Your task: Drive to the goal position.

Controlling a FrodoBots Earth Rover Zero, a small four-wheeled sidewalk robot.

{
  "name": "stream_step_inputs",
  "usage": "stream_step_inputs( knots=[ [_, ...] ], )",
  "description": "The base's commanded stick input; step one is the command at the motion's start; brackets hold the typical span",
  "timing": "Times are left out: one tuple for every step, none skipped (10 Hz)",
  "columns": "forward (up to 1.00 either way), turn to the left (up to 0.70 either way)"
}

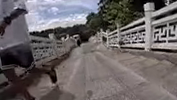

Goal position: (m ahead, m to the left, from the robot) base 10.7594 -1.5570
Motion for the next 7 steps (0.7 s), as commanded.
stream_step_inputs(
  knots=[
    [0.45,0.0],
    [0.45,0.0],
    [0.45,0.0],
    [0.47,0.0],
    [0.63,0.0],
    [0.7,0.0],
    [0.7,0.0]
  ],
)
